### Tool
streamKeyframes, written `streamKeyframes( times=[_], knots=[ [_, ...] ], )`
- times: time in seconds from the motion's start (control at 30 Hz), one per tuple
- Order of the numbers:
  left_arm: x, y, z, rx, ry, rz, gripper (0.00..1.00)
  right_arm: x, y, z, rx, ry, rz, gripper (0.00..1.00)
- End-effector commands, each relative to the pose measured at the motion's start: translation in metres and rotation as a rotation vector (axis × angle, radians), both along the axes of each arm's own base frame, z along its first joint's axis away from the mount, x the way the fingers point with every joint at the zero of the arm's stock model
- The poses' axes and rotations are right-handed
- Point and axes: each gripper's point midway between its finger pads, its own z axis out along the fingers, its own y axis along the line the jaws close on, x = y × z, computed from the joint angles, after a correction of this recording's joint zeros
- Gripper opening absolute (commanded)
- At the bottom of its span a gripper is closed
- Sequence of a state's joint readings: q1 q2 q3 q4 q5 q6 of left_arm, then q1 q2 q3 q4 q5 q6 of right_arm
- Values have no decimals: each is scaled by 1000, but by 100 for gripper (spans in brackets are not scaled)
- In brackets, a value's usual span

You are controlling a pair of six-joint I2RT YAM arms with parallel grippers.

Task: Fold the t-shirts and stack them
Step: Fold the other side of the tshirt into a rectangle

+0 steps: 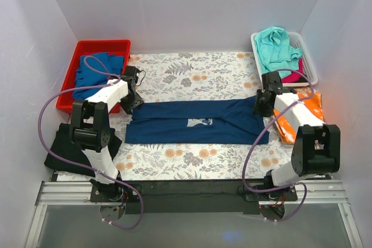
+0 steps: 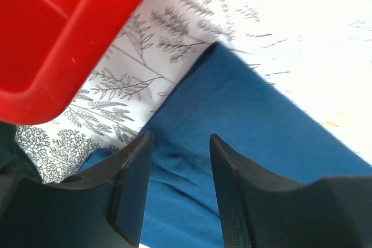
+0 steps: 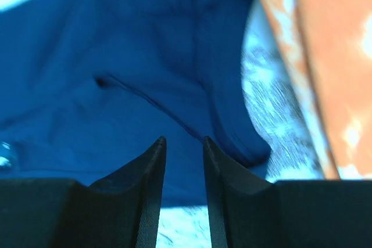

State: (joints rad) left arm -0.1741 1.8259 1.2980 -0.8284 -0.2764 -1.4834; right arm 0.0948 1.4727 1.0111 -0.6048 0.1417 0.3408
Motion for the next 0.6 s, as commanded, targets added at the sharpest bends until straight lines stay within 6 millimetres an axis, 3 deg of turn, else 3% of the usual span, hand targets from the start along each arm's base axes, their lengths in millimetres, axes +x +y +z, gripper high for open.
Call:
streamKeyframes(
  times=[0.0,0.23,0.57],
  knots=[
    [19,2,35,3,-115,-4,42,41,23,11,77,-88,57,37],
    [14,-3,28,-23,-95,-15,43,69,46,1,116,-87,122,33],
    [10,-4,22,-29,-80,-23,43,77,62,-14,148,-57,151,40]
  ],
)
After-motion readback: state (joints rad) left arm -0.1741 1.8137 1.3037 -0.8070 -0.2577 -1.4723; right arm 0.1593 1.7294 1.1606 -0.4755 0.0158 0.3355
